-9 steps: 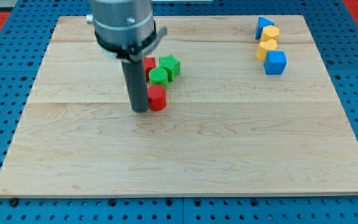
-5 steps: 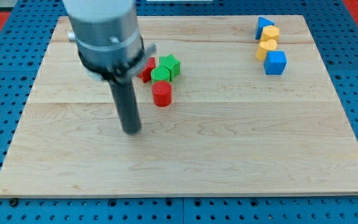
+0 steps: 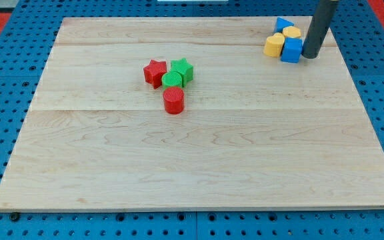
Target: Separate yellow hexagon from blue cube
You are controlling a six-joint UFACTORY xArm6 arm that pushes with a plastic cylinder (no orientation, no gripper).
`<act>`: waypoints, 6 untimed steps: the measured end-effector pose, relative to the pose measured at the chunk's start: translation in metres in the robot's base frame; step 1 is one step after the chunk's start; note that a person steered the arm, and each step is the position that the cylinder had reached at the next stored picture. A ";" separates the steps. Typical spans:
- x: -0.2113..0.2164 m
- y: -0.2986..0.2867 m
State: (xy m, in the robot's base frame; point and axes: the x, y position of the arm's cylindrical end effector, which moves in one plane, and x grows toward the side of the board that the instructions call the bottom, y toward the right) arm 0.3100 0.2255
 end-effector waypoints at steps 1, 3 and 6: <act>0.003 0.011; 0.003 0.026; -0.037 0.112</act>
